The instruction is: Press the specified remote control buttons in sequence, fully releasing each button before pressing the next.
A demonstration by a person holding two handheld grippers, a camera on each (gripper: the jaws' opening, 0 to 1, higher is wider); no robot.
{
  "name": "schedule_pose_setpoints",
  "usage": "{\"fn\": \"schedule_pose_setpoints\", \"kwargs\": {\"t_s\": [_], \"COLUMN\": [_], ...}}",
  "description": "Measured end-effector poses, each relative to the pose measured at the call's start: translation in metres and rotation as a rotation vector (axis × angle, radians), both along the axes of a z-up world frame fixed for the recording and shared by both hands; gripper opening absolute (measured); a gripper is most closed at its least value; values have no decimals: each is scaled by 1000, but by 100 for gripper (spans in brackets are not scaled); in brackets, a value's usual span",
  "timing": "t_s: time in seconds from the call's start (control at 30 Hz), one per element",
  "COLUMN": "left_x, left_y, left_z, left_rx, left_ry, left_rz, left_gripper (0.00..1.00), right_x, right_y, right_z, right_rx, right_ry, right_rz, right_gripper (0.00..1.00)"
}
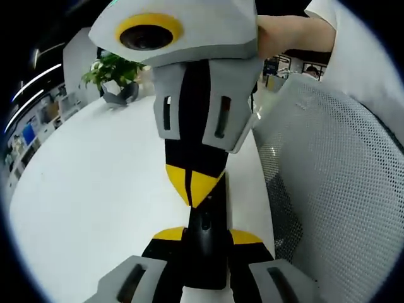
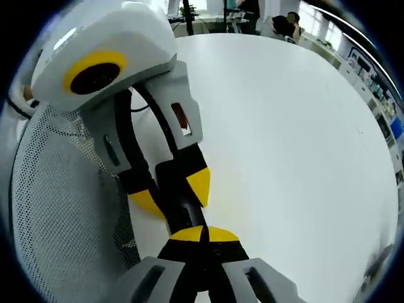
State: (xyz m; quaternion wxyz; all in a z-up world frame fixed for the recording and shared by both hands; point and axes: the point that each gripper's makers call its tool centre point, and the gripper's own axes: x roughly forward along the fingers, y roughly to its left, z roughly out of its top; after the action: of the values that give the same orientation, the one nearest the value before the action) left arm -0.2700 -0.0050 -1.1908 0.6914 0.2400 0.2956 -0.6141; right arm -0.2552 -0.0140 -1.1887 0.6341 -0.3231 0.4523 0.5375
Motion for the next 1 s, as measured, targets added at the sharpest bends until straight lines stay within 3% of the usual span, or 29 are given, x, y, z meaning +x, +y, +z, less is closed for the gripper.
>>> {"fn": "schedule_pose_setpoints", "kwargs": {"t_s": [0.13,0.33,0.77,1.0], "left_x": [0,0,1,0], "left_y": [0,0,-1,-1], "left_z": [0,0,-2,-1], "left_rx": [-5,-15,-30,-39], "left_ry": [1,6,6,7], "left_rz": [1,8,-1,4], "left_gripper": [24,24,24,24], "right_x": [-1,-16,-17,-18], "right_y": [0,10,11,9], "right_z": [2,9,2,4], "right_rx": [50,103,-12,27], "right_ry": [-38,-33,-141,-164], "right_rz": [-8,59,206,193], "right_gripper": [0,0,0,0]}}
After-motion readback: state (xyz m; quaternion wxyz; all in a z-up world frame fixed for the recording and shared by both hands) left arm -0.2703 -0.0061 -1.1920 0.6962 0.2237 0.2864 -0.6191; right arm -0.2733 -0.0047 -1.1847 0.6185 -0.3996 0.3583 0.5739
